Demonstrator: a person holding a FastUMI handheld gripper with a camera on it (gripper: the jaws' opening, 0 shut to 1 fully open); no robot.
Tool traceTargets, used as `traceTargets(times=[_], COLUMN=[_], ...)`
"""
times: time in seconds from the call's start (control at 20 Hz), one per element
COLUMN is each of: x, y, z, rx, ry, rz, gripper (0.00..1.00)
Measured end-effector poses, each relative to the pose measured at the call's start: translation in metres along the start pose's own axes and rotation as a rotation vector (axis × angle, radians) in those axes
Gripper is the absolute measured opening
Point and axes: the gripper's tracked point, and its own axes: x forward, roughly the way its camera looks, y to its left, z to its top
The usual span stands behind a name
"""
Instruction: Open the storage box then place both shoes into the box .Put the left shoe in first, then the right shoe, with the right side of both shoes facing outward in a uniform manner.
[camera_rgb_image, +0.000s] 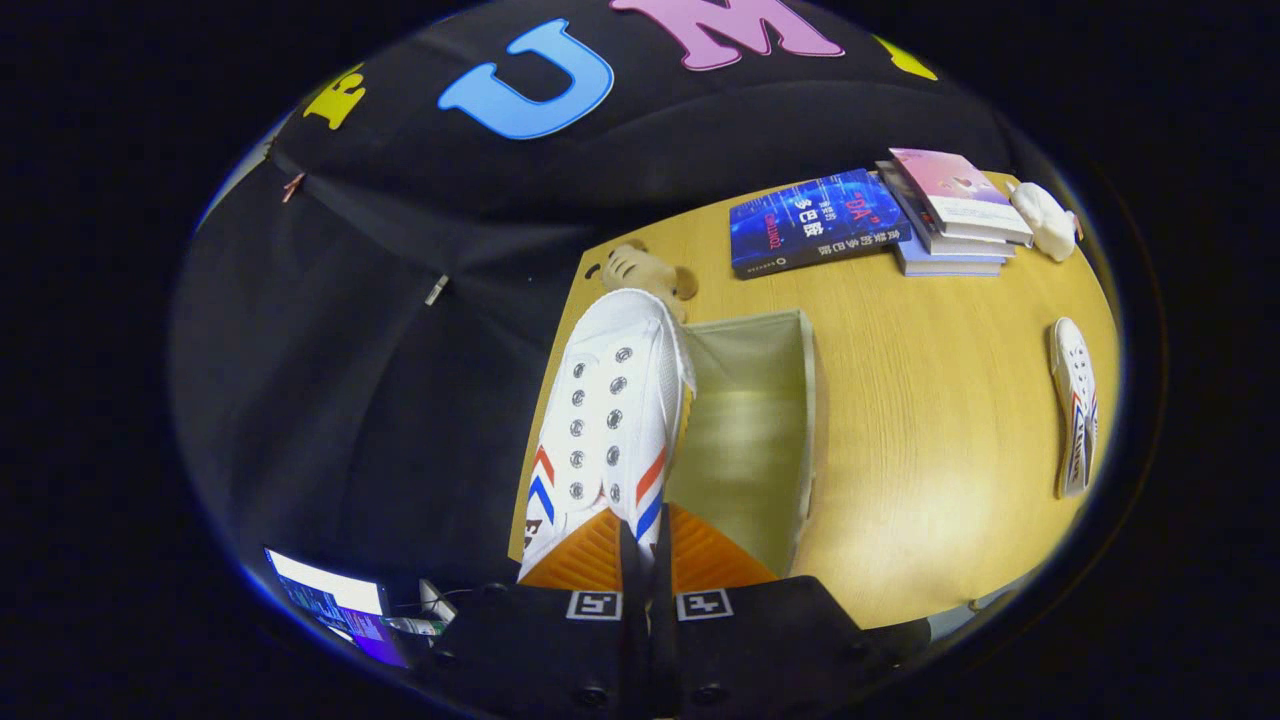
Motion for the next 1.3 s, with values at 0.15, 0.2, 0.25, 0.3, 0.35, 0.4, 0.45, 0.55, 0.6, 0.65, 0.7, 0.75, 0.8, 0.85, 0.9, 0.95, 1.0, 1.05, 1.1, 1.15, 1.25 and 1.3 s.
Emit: traceTargets(times=[0.15, 0.2, 0.25, 0.3, 0.35, 0.4, 0.45, 0.55, 0.6, 0.65, 0.7, 0.75, 0.8, 0.85, 0.9, 0.95, 1.0, 1.05, 1.1, 1.15, 1.25, 1.3], x=[0.030, 0.040, 0.049, 0.064, 0.073, 0.083, 0.089, 0.100, 0.104, 0.108, 0.112, 0.116, 0.109, 0.109, 0.105, 0.101, 0.096, 0.090, 0.080, 0.069, 0.042, 0.028], y=[-0.004, -0.007, -0.011, -0.018, -0.021, -0.024, -0.024, -0.025, -0.026, -0.027, -0.022, -0.013, -0.008, -0.008, -0.011, -0.011, -0.008, -0.005, -0.004, -0.006, -0.017, -0.025], z=[-0.018, -0.023, -0.026, -0.030, -0.034, -0.039, -0.040, -0.043, -0.047, -0.046, -0.047, -0.046, -0.040, -0.041, -0.039, -0.037, -0.036, -0.034, -0.027, -0.022, -0.012, -0.008], rx=[-0.004, -0.002, -0.001, 0.002, 0.006, 0.013, 0.015, 0.008, 0.000, -0.013, -0.019, -0.025, -0.041, -0.065, -0.090, -0.103, -0.104, -0.104, -0.107, -0.114, -0.136, -0.146], ry=[0.040, 0.053, 0.064, 0.076, 0.091, 0.107, 0.113, 0.123, 0.134, 0.135, 0.133, 0.122, 0.118, 0.125, 0.123, 0.112, 0.097, 0.080, 0.057, 0.033, -0.014, -0.037], rz=[-0.053, -0.074, -0.098, -0.123, -0.145, -0.169, -0.179, -0.201, -0.212, -0.217, -0.200, -0.168, -0.153, -0.156, -0.158, -0.154, -0.142, -0.122, -0.104, -0.095, -0.103, -0.112], gripper=[0.05, 0.05, 0.05, 0.05, 0.05, 0.05, 0.05, 0.05, 0.05, 0.07, 0.13, 0.17, 0.31, 0.46, 0.65, 0.83, 0.86, 0.91, 0.99, 0.99, 0.99, 0.99])
